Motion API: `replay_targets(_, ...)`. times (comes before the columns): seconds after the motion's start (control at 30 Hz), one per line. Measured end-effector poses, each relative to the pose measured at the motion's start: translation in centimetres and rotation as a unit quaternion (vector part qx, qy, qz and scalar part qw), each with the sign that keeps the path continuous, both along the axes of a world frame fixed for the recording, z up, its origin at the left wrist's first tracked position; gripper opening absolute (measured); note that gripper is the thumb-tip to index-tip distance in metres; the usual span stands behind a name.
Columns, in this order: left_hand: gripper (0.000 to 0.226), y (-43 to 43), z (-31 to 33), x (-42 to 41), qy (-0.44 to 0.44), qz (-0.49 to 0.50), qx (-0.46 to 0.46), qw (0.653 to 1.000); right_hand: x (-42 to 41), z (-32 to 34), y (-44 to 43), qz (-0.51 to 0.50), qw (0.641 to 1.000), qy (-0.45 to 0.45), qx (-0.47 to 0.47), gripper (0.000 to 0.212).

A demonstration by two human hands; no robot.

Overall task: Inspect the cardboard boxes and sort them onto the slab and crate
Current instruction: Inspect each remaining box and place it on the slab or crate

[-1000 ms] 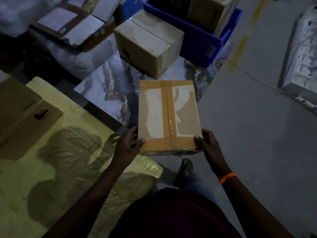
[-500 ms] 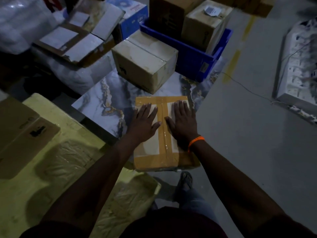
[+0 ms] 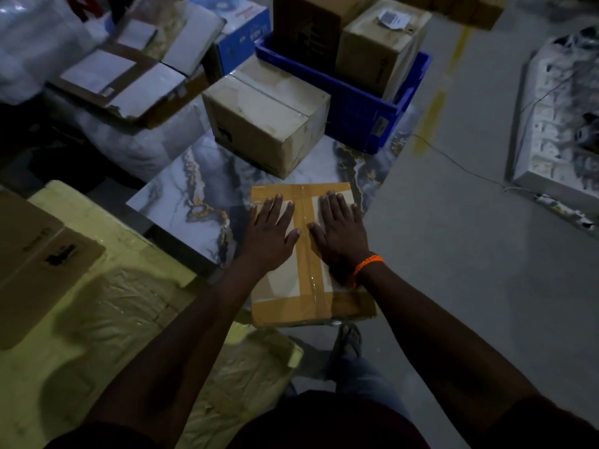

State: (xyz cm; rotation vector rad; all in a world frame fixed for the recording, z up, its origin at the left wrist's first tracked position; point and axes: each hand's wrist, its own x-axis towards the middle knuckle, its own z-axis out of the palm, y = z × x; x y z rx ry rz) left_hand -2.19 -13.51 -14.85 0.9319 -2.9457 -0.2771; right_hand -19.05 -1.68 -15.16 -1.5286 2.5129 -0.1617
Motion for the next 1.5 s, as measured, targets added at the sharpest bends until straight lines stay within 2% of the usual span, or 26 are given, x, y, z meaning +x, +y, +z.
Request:
replay_targets(0.17, 0.066, 4.7, -0.1, 3.5, 0.02, -0.017, -0.038, 0.999, 3.9, 0.3, 5.1, 0.036, 0.999, 0.007, -0.019, 0.078)
replay_targets(0.33, 0.063, 9.3, -0.8, 8.0, 0.033, -0.001, -0.031, 0.999, 7.0, -1.1, 10.4, 0.012, 0.999, 0.034, -0.035, 0.073)
replay_targets(0.63, 0.061, 10.4, -1.0, 8.2, 0.066, 0.012, -0.001, 0.998, 7.4, -2.0, 11.3, 0.005, 0.997, 0.058, -0.056, 0.071)
replay_targets(0.77, 0.062, 10.1, -1.0, 8.1, 0.073, 0.007, 0.021, 0.997, 6.9, -1.5, 10.8, 0.012, 0.999, 0.018, -0.042, 0.076)
replay_targets(0.87, 0.063, 9.3, -0.9, 8.2, 0.116, 0.003, 0.075, 0.99, 5.8, -0.6, 10.0, -0.04, 0.994, -0.056, -0.088, 0.081)
replay_targets(0.97, 0.078, 7.2, -0.5, 7.2, 0.177, 0.113, 0.178, 0.961, 3.6, 1.1, 8.3, -0.179, 0.948, -0.216, -0.15, 0.086)
replay_targets(1.03, 0.093, 5.1, 0.2, 6.0, 0.178, 0.226, 0.275, 0.918, 1.8, 2.5, 6.9, -0.255, 0.903, -0.311, -0.15, 0.084)
replay_targets(1.1, 0.092, 3.0, 1.1, 4.8, 0.195, 0.268, 0.394, 0.858, 0.2, 3.0, 5.9, -0.258, 0.887, -0.362, -0.126, 0.079)
replay_targets(1.13, 0.087, 2.3, 1.5, 4.4, 0.2, 0.27, 0.428, 0.839, -0.6, 3.0, 5.6, -0.25, 0.884, -0.375, -0.122, 0.075)
replay_targets(1.23, 0.079, 1.5, 2.2, 4.3, 0.191, 0.267, 0.426, 0.843, -1.2, 4.1, 4.8, -0.243, 0.873, -0.399, -0.141, 0.069)
replay_targets(1.33, 0.077, 1.6, 3.0, 4.8, 0.239, 0.25, 0.409, 0.844, -0.5, 7.1, 4.8, -0.232, 0.861, -0.411, -0.189, 0.055)
replay_targets(1.43, 0.082, 1.2, 4.0, 5.2, 0.312, 0.234, 0.385, 0.837, -0.5, 9.3, 4.8, -0.225, 0.822, -0.448, -0.272, 0.045)
replay_targets(1.5, 0.082, 1.0, 5.0, 5.2, 0.368, 0.226, 0.4, 0.808, -0.3, 10.7, 4.9, -0.235, 0.792, -0.462, -0.324, 0.036)
